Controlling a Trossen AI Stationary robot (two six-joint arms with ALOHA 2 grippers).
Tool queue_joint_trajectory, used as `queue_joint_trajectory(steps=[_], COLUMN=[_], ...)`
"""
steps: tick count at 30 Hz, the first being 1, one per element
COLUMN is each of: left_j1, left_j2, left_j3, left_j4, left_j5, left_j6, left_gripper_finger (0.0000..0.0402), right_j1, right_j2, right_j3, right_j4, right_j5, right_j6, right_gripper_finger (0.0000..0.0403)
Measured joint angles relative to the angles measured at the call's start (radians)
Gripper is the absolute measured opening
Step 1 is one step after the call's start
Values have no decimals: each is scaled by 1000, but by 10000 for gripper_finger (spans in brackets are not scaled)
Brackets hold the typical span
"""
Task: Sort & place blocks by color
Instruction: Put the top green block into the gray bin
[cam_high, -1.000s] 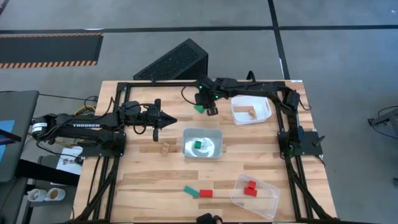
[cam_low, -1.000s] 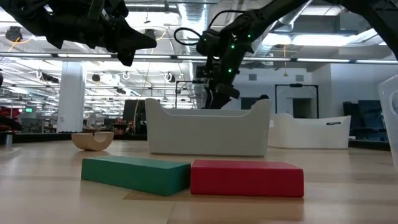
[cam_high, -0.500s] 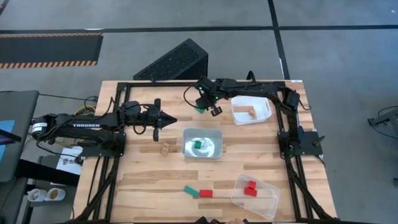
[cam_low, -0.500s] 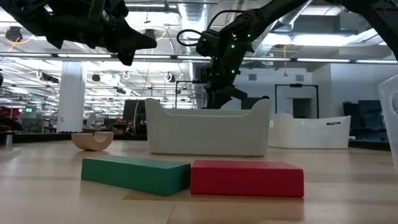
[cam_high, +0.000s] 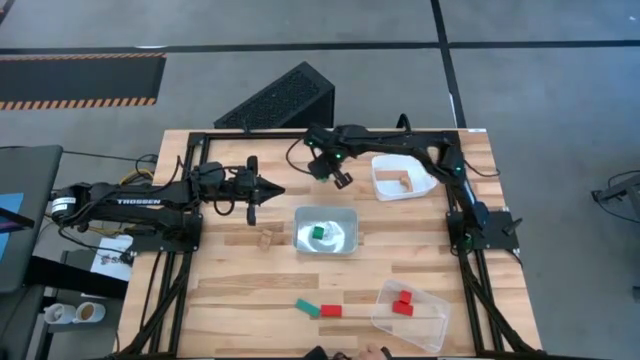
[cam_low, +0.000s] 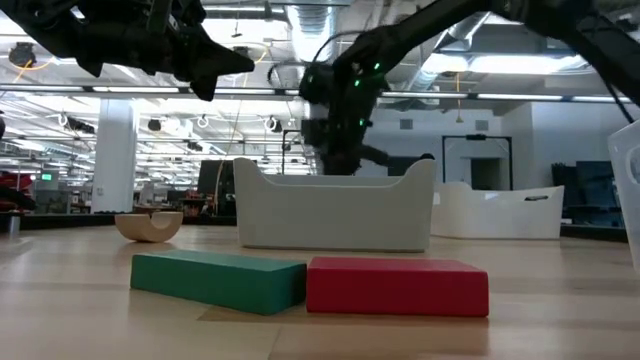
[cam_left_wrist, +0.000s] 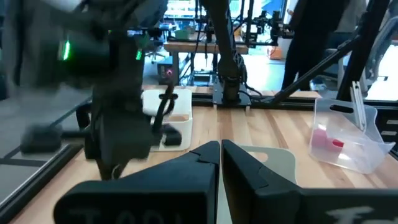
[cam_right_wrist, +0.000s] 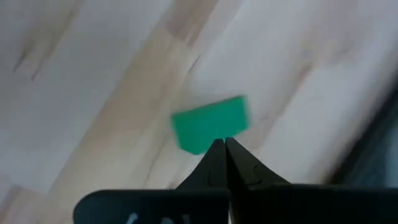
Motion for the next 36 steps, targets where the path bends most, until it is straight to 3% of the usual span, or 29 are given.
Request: queue_joint_trajectory(steps=[14, 19, 25, 31, 36], left_j1=[1, 2, 2, 2, 79], left_j2=[0, 0, 0, 6, 99], left_j3=[0, 0, 0, 0, 55], left_j4=[-33, -38, -67, -136, -186], left_j5=[4, 4, 4, -53, -34], left_j6=[15, 15, 12, 10, 102], left_gripper_finger=[4, 4, 4, 5, 11], right_j1=[-1, -2, 0, -7, 21], right_j2=[198, 230, 226, 91, -145], right_j3=[307, 342, 344, 311, 95], right_j4=[-287, -386, -400, -441, -286], right_j5=[-26, -71, -23, -141, -209], right_j6=[-29, -32, 160, 343, 419], right_gripper_finger=[2, 2, 1, 1, 1])
